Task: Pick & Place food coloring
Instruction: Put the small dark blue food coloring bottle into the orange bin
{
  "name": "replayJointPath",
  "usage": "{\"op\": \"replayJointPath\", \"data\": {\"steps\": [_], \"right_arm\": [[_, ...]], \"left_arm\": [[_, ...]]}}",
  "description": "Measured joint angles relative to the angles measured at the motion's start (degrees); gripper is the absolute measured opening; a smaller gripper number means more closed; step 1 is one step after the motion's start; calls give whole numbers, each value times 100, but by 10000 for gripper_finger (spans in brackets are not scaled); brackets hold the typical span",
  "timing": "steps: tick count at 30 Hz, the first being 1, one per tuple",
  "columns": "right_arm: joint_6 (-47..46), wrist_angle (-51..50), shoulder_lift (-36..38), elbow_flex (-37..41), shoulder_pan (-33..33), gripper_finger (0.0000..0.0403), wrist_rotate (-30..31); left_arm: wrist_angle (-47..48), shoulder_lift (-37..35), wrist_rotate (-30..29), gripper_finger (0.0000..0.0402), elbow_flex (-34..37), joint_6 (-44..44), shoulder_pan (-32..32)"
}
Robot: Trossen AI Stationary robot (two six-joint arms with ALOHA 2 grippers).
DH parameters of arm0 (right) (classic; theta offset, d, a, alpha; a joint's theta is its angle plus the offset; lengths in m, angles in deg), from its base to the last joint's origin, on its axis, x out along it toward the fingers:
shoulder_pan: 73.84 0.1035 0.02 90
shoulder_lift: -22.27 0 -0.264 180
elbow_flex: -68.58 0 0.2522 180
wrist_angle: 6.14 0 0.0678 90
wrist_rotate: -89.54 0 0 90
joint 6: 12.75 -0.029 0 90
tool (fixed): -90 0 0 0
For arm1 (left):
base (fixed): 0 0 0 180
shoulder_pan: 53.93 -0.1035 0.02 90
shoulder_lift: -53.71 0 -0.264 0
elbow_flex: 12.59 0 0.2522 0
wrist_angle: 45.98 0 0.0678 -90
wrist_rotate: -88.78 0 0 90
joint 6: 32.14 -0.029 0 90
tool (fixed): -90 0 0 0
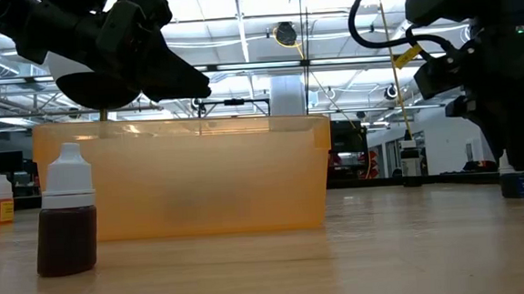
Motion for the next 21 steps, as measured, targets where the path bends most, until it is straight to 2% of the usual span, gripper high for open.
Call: {"op": "replayJointPath", "data": {"steps": [10, 12, 21], "right_arm": [[375, 260, 63, -42, -2, 44, 41], [534, 295, 93, -196, 0, 44, 214], [1785, 257, -108, -1944, -75, 44, 792]], "left_arm": [[-2, 0, 0, 198, 0, -2, -2], [-8, 0, 0, 198, 0, -9, -1], [-36, 0, -2, 198, 0, -34, 0]]}}
